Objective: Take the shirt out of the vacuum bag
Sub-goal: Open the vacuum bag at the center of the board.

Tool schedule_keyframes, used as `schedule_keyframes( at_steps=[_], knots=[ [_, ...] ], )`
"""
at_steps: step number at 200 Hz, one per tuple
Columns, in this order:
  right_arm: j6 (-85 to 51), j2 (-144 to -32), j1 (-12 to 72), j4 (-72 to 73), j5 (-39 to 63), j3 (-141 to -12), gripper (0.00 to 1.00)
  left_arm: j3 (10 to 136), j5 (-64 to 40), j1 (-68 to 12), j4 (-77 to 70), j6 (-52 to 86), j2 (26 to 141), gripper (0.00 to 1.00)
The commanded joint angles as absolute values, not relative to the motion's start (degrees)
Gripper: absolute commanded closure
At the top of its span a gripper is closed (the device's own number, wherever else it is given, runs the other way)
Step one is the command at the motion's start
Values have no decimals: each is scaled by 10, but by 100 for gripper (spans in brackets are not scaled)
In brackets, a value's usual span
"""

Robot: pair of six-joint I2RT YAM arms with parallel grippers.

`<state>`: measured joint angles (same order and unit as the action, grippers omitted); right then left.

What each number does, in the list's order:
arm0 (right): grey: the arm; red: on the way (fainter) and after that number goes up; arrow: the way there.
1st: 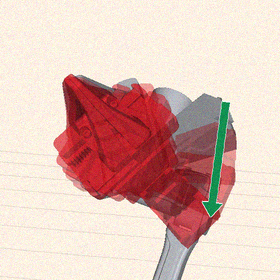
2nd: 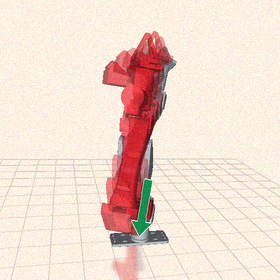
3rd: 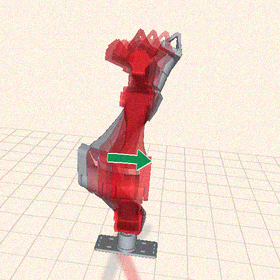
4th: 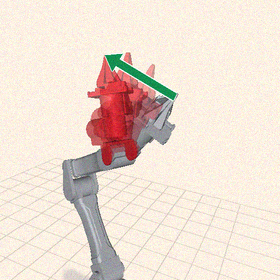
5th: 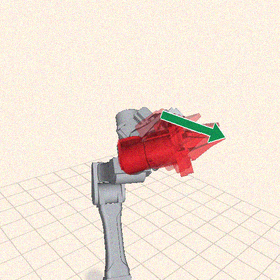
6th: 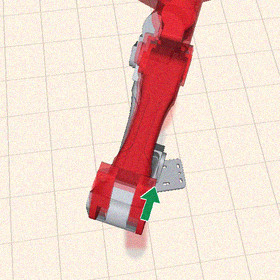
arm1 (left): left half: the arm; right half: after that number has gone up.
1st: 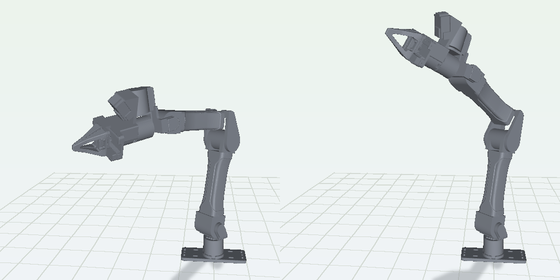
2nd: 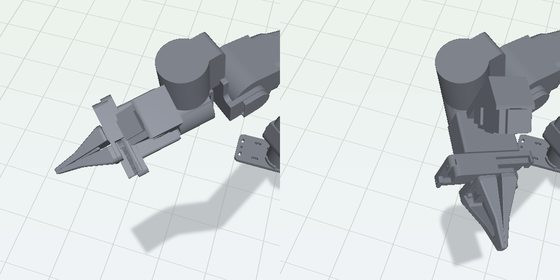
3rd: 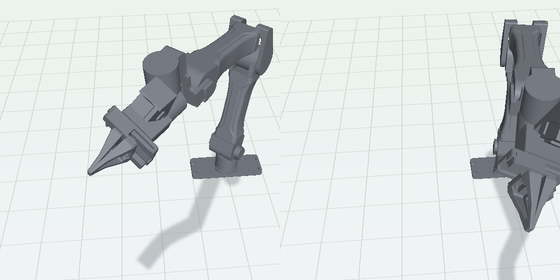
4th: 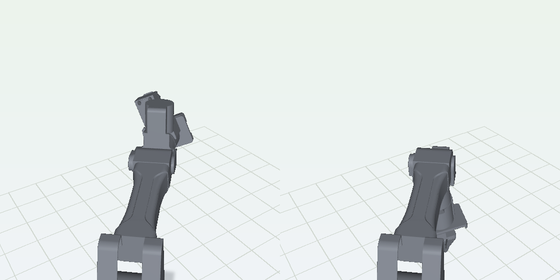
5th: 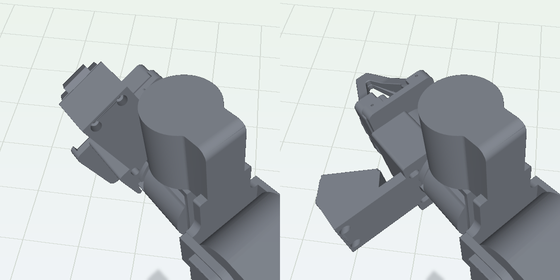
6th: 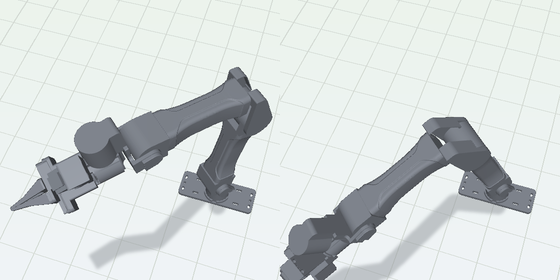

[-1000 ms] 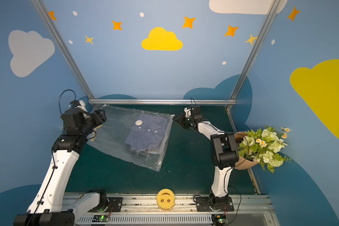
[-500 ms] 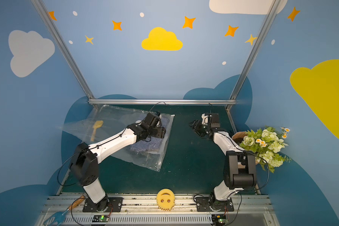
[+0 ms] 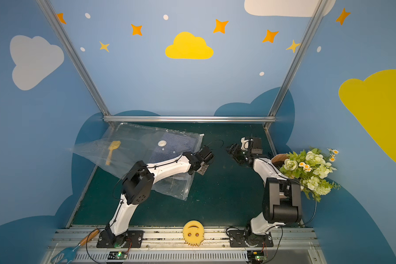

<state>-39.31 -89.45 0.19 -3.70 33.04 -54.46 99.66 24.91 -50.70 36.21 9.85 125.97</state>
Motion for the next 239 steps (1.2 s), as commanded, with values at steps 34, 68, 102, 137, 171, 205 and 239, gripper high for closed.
schedule_keyframes(
  at_steps=[34, 68, 102, 137, 171, 205, 239],
  knots=[
    [-407, -921, 0, 11, 359, -531, 33, 1002, 333, -512, 419, 91, 1251, 23],
    [-412, -932, 0, 18, 362, -533, 37, 1001, 348, -516, 429, 92, 1243, 34],
    [-411, -937, 0, 15, 365, -537, 39, 990, 353, -518, 437, 92, 1222, 51],
    [-409, -943, 3, 12, 372, -545, 41, 980, 344, -519, 441, 105, 1192, 65],
    [-390, -959, 23, 0, 398, -568, 44, 977, 353, -516, 442, 101, 1166, 87],
    [-381, -980, 63, 20, 445, -594, 46, 974, 346, -504, 446, 107, 1128, 92],
    [-392, -1024, 120, 45, 473, -641, 50, 951, 317, -480, 436, 127, 1092, 95]
  ],
)
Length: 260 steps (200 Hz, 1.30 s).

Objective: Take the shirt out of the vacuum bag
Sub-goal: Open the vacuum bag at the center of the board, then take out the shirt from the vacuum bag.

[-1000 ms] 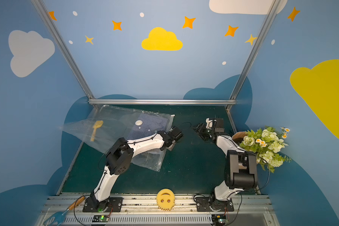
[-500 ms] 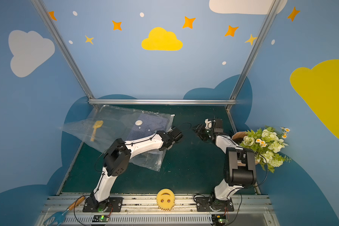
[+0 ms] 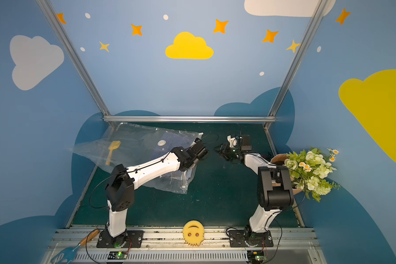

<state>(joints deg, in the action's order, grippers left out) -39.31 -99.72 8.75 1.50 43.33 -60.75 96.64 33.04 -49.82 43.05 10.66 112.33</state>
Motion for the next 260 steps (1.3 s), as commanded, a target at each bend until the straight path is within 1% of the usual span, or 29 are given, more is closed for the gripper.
schedule_keyframes(
  at_steps=[1, 51, 81, 128, 151, 168, 260],
  knots=[
    [-393, -1025, 121, 47, 475, -642, 50, 951, 316, -479, 436, 128, 1091, 95],
    [-430, -1124, 188, 96, 494, -719, 52, 926, 264, -442, 418, 157, 1044, 96],
    [-445, -1171, 209, 116, 481, -757, 52, 913, 240, -432, 405, 170, 1032, 97],
    [-444, -1227, 215, 104, 459, -806, 52, 906, 227, -426, 393, 174, 1032, 97],
    [-429, -1241, 218, 82, 443, -827, 48, 903, 221, -421, 389, 174, 1030, 96],
    [-429, -1250, 218, 80, 441, -835, 47, 900, 221, -418, 387, 174, 1029, 97],
    [-422, -1293, 226, 67, 426, -870, 47, 887, 205, -408, 376, 178, 1030, 97]
  ],
)
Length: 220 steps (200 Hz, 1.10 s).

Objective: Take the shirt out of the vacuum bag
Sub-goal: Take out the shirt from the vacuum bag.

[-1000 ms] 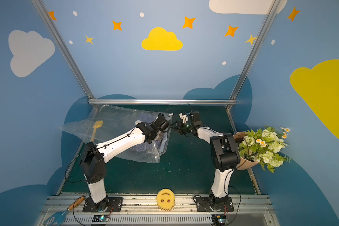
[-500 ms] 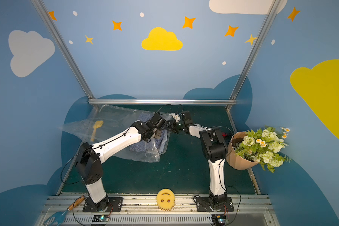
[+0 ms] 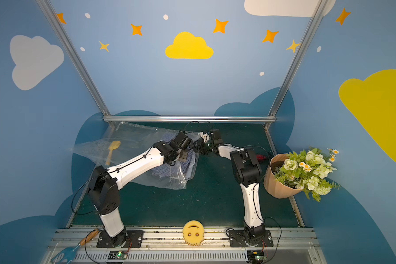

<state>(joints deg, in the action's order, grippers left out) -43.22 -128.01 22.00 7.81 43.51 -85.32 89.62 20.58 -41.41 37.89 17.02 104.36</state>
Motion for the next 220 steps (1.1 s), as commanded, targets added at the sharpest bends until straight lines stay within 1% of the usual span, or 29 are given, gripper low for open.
schedule_keyframes(
  at_steps=[1, 36, 133, 189, 220],
  knots=[
    [-422, -1293, 226, 67, 426, -870, 47, 887, 205, -407, 376, 178, 1030, 97],
    [-421, -1303, 235, 62, 422, -881, 47, 882, 202, -406, 372, 182, 1034, 96],
    [-412, -1286, 246, 47, 383, -878, 54, 858, 192, -406, 354, 194, 1034, 97],
    [-411, -1267, 249, 34, 368, -883, 54, 838, 187, -406, 343, 201, 1026, 97],
    [-399, -1255, 250, 19, 350, -888, 52, 834, 189, -406, 341, 201, 1024, 97]
  ],
)
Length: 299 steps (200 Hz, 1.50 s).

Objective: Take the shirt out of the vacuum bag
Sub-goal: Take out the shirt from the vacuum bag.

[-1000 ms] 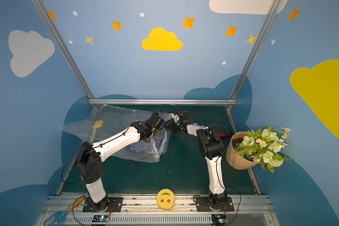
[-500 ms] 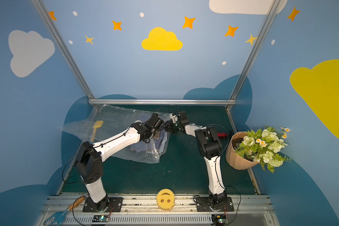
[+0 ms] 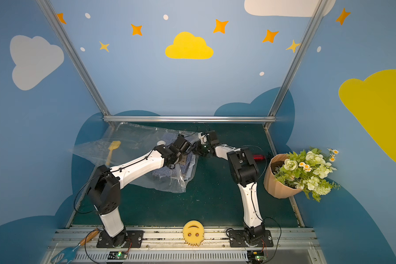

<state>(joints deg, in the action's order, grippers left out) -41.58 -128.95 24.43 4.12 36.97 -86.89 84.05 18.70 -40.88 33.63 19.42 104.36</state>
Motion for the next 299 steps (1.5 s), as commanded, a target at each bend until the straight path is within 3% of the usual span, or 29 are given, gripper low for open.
schedule_keyframes(
  at_steps=[1, 71, 168, 226, 299],
  knots=[
    [-399, -1255, 249, 18, 349, -888, 52, 834, 189, -407, 341, 201, 1024, 97],
    [-408, -1255, 250, 25, 351, -890, 54, 834, 182, -406, 339, 201, 1025, 96],
    [-399, -1268, 264, 0, 332, -926, 77, 829, 184, -406, 337, 201, 1021, 97],
    [-394, -1245, 263, -17, 333, -916, 100, 820, 181, -404, 327, 205, 1022, 97],
    [-397, -1150, 246, -34, 338, -846, 100, 792, 173, -381, 307, 211, 1012, 97]
  ],
)
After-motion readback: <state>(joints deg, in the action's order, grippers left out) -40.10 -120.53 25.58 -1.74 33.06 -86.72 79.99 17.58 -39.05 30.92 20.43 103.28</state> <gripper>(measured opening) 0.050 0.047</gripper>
